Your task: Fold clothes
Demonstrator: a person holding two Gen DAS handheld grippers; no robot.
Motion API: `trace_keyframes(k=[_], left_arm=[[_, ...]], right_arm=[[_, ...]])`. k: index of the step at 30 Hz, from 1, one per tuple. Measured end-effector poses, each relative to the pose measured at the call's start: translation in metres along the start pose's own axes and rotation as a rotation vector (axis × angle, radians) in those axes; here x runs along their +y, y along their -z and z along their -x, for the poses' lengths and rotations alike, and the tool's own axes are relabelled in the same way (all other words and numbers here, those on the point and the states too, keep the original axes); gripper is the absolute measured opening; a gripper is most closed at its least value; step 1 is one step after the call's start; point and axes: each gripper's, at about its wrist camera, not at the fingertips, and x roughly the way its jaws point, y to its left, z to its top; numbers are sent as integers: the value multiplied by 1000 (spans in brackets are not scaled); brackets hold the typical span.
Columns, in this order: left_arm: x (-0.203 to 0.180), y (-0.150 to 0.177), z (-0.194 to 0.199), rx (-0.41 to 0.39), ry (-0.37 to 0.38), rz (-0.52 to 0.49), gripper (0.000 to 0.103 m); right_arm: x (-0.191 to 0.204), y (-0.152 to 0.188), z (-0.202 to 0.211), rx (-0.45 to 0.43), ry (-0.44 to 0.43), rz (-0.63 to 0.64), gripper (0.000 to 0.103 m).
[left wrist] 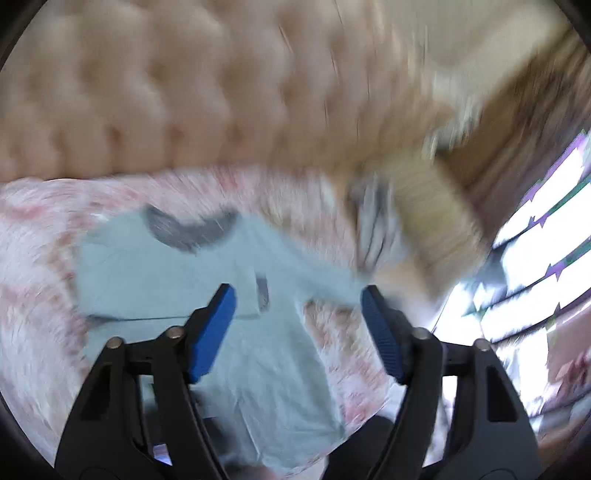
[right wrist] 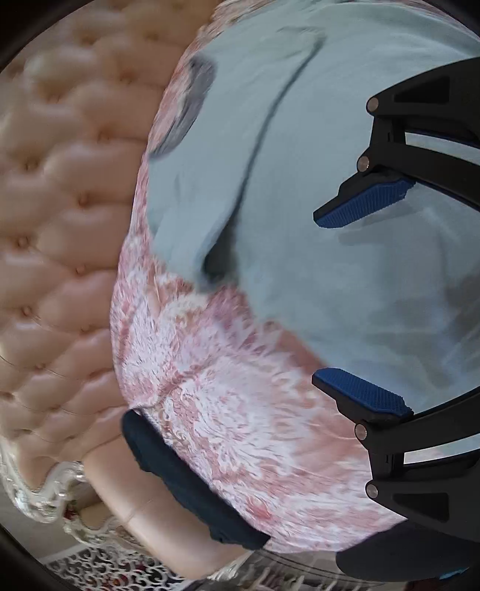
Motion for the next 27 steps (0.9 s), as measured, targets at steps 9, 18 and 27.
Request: trace_keyframes(k=[9, 18, 27], left_arm=[[150, 138, 83, -39, 61, 510, 84], [154, 157, 63, 27, 11, 557, 84], [136, 111, 13, 23, 68, 476, 84]], right_arm=[[-189, 60, 101, -213, -42, -599, 79], [-318, -5, 62, -83, -228, -814, 79], [-298, -17, 10, 37, -313, -734, 79]])
